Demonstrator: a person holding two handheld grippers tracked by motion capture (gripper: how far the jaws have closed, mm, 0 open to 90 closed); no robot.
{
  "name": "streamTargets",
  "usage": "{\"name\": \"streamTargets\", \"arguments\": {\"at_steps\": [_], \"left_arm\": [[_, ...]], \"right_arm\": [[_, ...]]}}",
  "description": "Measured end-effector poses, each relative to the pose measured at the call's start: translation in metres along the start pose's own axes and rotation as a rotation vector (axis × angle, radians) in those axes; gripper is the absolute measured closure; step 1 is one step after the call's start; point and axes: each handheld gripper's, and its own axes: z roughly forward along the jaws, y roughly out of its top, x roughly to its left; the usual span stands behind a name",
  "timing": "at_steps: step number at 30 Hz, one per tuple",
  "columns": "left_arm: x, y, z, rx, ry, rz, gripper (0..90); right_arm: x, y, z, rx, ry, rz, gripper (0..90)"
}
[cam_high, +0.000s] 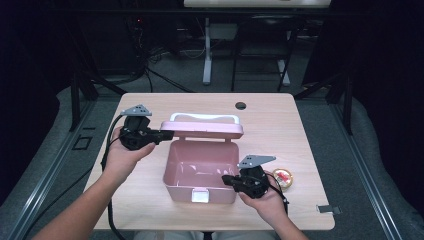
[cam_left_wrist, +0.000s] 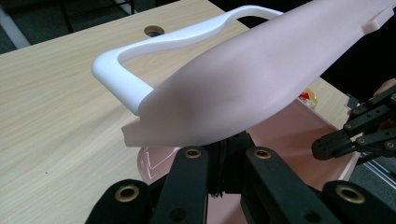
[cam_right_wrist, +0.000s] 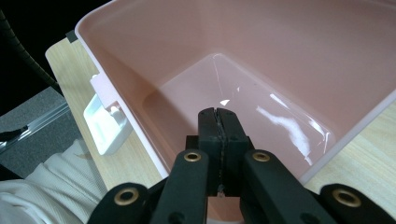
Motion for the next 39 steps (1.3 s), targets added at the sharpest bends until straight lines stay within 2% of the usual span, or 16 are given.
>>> {"name": "streamTargets", "arguments": {"at_steps": [10, 26, 31, 39], "left_arm": [[0.002, 0.003, 0.001, -0.004, 0.007, -0.01, 90.0], [0.002, 0.009, 0.007, -0.004, 0.013, -0.007, 90.0], [0.003, 0.011, 0.01, 0.001, 0.016, -0.006, 90.0], [0.004, 0.015, 0.012, -0.001, 0.025, -0.016, 90.0]], "right_arm": [[0.002, -0.003, 0.003, 0.021, 0.001, -0.016, 90.0], [0.0, -0.005, -0.001, 0.008, 0.01, -0.017, 90.0], [-0.005, -0.005, -0.005, 0.004, 0.005, 0.004, 90.0], [-0.006, -0.005, -0.005, 0.013, 0.003, -0.01, 90.0]]}}
